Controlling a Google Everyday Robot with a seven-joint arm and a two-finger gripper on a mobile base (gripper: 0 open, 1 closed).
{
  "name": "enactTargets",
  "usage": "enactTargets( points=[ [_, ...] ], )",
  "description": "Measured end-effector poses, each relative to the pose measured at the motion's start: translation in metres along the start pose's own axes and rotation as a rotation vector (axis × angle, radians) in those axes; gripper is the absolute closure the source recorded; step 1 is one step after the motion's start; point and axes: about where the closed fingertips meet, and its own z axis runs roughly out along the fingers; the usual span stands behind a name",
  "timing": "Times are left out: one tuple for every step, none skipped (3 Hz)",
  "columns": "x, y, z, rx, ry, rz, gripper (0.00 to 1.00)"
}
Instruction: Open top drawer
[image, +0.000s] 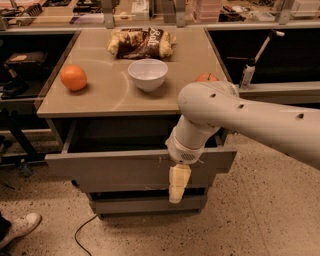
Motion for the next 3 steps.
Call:
enactTargets(
  points=[
    [-0.007, -0.013, 0.010, 0.010, -0.004, -0.030, 0.00],
    [-0.013, -0.022, 0.023, 0.010, -0.008, -0.056, 0.00],
    [-0.018, -0.023, 0.038, -0.002, -0.008, -0.068, 0.00]
  ],
)
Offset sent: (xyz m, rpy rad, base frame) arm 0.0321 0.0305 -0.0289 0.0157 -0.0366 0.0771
